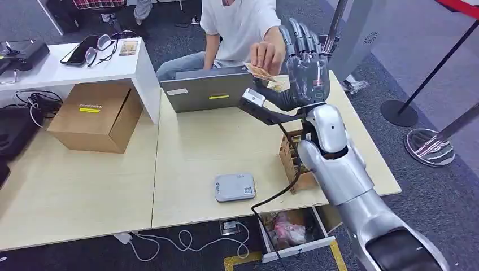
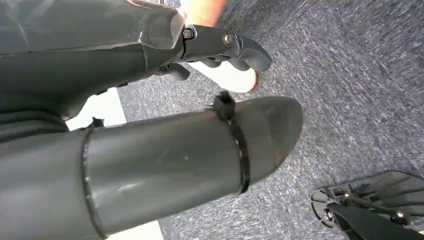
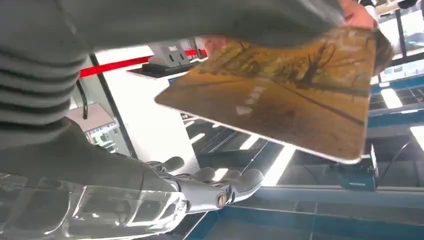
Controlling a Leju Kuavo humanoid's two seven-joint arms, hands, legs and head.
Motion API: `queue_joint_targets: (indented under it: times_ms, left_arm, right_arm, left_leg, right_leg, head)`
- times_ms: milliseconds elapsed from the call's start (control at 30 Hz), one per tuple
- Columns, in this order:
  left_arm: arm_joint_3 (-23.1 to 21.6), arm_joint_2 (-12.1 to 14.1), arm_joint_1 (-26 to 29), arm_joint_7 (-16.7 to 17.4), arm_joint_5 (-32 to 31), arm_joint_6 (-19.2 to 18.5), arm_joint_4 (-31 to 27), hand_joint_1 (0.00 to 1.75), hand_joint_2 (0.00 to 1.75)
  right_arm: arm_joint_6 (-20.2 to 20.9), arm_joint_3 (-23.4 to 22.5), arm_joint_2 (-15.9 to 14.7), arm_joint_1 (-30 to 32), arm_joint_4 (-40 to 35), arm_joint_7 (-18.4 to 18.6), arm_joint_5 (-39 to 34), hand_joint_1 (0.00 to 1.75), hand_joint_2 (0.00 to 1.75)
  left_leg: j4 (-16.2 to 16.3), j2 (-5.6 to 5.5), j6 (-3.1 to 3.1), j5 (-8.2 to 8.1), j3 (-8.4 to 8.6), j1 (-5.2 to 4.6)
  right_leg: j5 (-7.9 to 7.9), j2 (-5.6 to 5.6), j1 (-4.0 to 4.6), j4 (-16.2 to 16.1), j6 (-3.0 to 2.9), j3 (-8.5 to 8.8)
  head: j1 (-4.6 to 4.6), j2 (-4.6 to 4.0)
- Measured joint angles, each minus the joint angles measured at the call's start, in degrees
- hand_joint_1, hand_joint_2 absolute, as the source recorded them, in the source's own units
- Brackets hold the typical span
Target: Pass the card to the sensor for recognition and then transmit it.
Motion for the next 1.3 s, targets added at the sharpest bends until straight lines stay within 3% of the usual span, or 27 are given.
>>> queue_joint_targets:
  times_ms: [1133,1167,1200,1233,1267,1300]
  left_arm:
    - [0.0,-0.6,1.4,-2.0,1.5,3.0,0.0,0.00,0.00]
    - [0.0,-0.6,1.4,-2.0,1.4,3.0,0.0,0.00,0.00]
    - [0.0,-0.6,1.4,-2.0,1.4,3.0,0.0,0.00,0.00]
    - [0.0,-0.6,1.4,-2.0,1.3,3.0,0.0,0.00,0.00]
    - [0.0,-0.6,1.4,-2.0,1.2,3.0,0.0,0.00,0.00]
    - [0.0,-0.6,1.4,-2.0,1.1,3.0,0.0,0.00,0.00]
  right_arm:
    - [-2.3,3.5,0.3,-3.3,6.9,0.1,-2.6,0.00,1.75]
    - [-2.3,3.6,0.3,-3.3,6.9,0.1,-2.6,0.23,1.75]
    - [-2.4,3.7,0.3,-3.3,6.9,0.1,-2.7,1.27,1.75]
    - [-2.5,3.8,0.3,-3.3,6.9,0.1,-2.7,1.59,1.75]
    - [-2.6,3.8,0.3,-3.3,6.9,0.1,-2.8,1.75,1.75]
    - [-2.7,3.9,0.3,-3.3,6.9,0.1,-2.8,1.75,1.75]
  left_leg:
    - [0.0,-0.03,0.00,0.00,-0.01,0.00]
    - [0.0,-0.03,0.00,0.00,-0.01,0.00]
    - [0.0,-0.03,0.00,0.00,-0.01,0.00]
    - [0.0,-0.03,0.00,0.00,0.00,0.00]
    - [0.0,-0.03,0.00,0.00,0.00,0.00]
    - [0.0,-0.03,0.00,0.00,0.00,0.00]
  right_leg:
    - [0.00,-0.03,0.00,0.0,0.01,0.00]
    - [0.00,-0.03,0.00,0.0,0.00,0.00]
    - [0.00,-0.02,0.00,0.0,0.00,-0.01]
    - [0.00,-0.02,0.00,0.0,0.00,-0.01]
    - [-0.01,-0.02,0.00,0.0,0.00,-0.01]
    - [-0.01,-0.02,0.00,0.0,0.00,-0.01]
  head:
    - [0.00,0.00]
    - [0.00,0.00]
    - [0.02,0.00]
    - [0.02,0.00]
    - [0.02,0.00]
    - [0.02,0.00]
